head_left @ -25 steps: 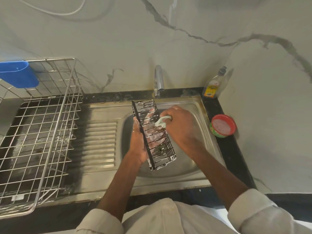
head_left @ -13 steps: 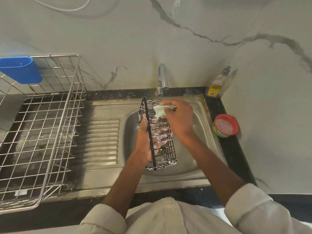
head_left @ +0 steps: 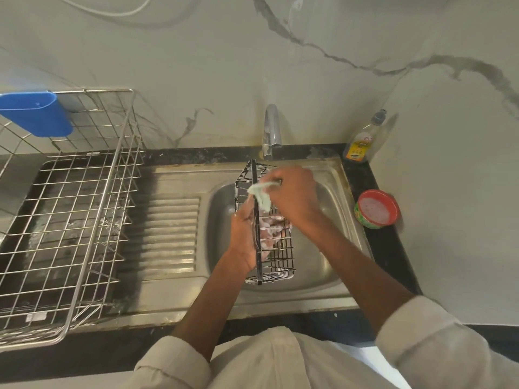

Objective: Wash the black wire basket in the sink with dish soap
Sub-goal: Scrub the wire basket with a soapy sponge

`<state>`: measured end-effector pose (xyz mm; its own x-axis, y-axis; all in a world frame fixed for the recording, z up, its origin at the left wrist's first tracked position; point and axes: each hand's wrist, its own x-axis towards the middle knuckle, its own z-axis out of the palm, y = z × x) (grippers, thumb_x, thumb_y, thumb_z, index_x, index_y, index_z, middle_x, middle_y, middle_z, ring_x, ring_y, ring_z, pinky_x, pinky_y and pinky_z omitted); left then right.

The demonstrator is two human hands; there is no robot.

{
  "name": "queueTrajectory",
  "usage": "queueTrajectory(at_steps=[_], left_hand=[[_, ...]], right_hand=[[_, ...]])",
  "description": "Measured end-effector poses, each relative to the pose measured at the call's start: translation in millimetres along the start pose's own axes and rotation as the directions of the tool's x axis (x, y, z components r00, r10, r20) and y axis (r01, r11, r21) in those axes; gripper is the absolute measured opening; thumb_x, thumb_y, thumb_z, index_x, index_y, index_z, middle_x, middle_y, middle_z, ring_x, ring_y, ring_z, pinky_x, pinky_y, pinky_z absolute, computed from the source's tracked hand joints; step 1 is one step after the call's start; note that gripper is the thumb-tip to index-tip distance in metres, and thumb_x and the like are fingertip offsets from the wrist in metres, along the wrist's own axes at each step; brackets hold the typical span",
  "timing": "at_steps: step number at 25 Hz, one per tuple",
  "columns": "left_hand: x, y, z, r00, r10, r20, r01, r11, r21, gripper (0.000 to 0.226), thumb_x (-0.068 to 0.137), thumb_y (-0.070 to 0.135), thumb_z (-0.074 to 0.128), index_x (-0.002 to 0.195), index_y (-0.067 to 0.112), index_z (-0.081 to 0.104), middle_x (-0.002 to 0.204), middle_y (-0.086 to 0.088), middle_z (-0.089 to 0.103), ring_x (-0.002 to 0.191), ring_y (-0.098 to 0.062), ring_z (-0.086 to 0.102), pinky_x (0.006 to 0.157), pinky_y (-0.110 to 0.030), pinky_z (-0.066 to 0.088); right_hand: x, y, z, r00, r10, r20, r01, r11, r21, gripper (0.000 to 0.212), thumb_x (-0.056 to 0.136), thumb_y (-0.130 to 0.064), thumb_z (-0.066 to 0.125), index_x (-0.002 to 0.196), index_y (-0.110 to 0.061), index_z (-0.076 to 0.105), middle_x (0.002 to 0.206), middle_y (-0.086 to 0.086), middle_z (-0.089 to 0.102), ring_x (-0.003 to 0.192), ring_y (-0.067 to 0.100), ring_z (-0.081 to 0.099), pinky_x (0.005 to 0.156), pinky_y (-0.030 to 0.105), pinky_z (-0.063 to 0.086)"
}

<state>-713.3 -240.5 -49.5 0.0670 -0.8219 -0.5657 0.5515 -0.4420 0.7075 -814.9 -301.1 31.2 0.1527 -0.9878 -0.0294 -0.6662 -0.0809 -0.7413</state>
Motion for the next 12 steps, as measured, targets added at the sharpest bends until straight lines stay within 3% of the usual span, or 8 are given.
queueTrajectory(at_steps=[2, 4, 5, 7, 9, 11, 12], left_hand=[[-3.5, 1.7, 3.4, 0.999, -0.003, 0.045, 0.003, 1.0, -0.002, 0.056, 0.105, 0.056, 0.051, 0.11, 0.006, 0.077, 0.084, -0.015, 0.077, 0.06, -0.025, 0.066, 0.056, -0.031, 0.048], [-3.0, 4.2, 2.2, 0.997, 0.033, 0.068, -0.031, 0.999, -0.025, 0.052, 0.107, 0.051, 0.051, 0.11, 0.005, 0.076, 0.081, -0.013, 0.077, 0.056, -0.023, 0.069, 0.049, -0.027, 0.052], [-2.4, 5.8, 2.2, 0.997, 0.048, 0.062, -0.046, 0.998, -0.04, 0.051, 0.107, 0.05, 0.051, 0.113, 0.005, 0.075, 0.083, -0.013, 0.076, 0.059, -0.023, 0.071, 0.052, -0.028, 0.054], [4.0, 4.6, -5.0, 0.998, 0.052, 0.03, -0.05, 0.997, -0.061, 0.055, 0.101, 0.058, 0.057, 0.116, 0.01, 0.077, 0.092, -0.013, 0.074, 0.069, -0.026, 0.067, 0.063, -0.034, 0.051], [8.7, -0.2, -11.3, 0.999, 0.032, 0.006, -0.032, 0.998, -0.053, 0.057, 0.097, 0.063, 0.061, 0.112, 0.011, 0.079, 0.098, -0.014, 0.073, 0.074, -0.027, 0.064, 0.066, -0.035, 0.047], [10.3, -4.6, -12.4, 0.999, 0.037, -0.035, -0.037, 0.999, -0.01, 0.049, 0.102, 0.054, 0.055, 0.107, 0.012, 0.079, 0.1, -0.015, 0.074, 0.078, -0.027, 0.069, 0.069, -0.037, 0.052], [11.3, -6.2, -11.2, 0.999, 0.033, -0.021, -0.033, 0.999, -0.008, 0.048, 0.103, 0.05, 0.052, 0.107, 0.011, 0.079, 0.103, -0.017, 0.074, 0.082, -0.029, 0.072, 0.075, -0.04, 0.055]], right_hand=[[12.1, -3.1, 7.7, 0.973, -0.084, -0.216, 0.076, 0.996, -0.045, 0.027, 0.09, -0.003, 0.071, 0.104, -0.023, 0.082, 0.111, -0.002, 0.077, 0.091, 0.008, 0.071, 0.088, 0.029, 0.059], [8.2, -4.2, 12.0, 0.965, -0.094, -0.244, 0.107, 0.994, 0.037, 0.032, 0.089, 0.0, 0.069, 0.102, -0.025, 0.083, 0.113, -0.005, 0.075, 0.088, 0.002, 0.067, 0.078, 0.012, 0.053], [0.6, -3.0, 11.5, 0.978, -0.074, -0.197, 0.086, 0.995, 0.052, 0.031, 0.089, 0.0, 0.07, 0.102, -0.025, 0.083, 0.113, -0.005, 0.075, 0.083, 0.0, 0.065, 0.068, 0.007, 0.05], [-16.3, 2.1, 7.0, 1.0, -0.021, 0.015, 0.022, 0.996, -0.086, 0.026, 0.088, -0.005, 0.075, 0.104, -0.025, 0.082, 0.115, -0.005, 0.075, 0.075, -0.002, 0.063, 0.056, 0.004, 0.046], [-25.7, 4.3, -4.6, 0.966, 0.035, 0.256, 0.024, 0.974, -0.225, 0.024, 0.087, -0.006, 0.078, 0.101, -0.024, 0.082, 0.11, -0.004, 0.078, 0.064, -0.004, 0.06, 0.051, 0.006, 0.041], [-23.0, -1.8, -12.9, 0.953, 0.028, 0.302, -0.023, 1.0, -0.021, 0.021, 0.087, -0.004, 0.077, 0.1, -0.02, 0.082, 0.101, 0.0, 0.079, 0.057, -0.007, 0.065, 0.05, 0.006, 0.044], [-19.0, -6.1, -13.6, 0.969, 0.027, 0.245, -0.059, 0.99, 0.126, 0.021, 0.087, -0.001, 0.077, 0.101, -0.016, 0.082, 0.1, 0.003, 0.079, 0.06, -0.007, 0.068, 0.052, 0.008, 0.049]])
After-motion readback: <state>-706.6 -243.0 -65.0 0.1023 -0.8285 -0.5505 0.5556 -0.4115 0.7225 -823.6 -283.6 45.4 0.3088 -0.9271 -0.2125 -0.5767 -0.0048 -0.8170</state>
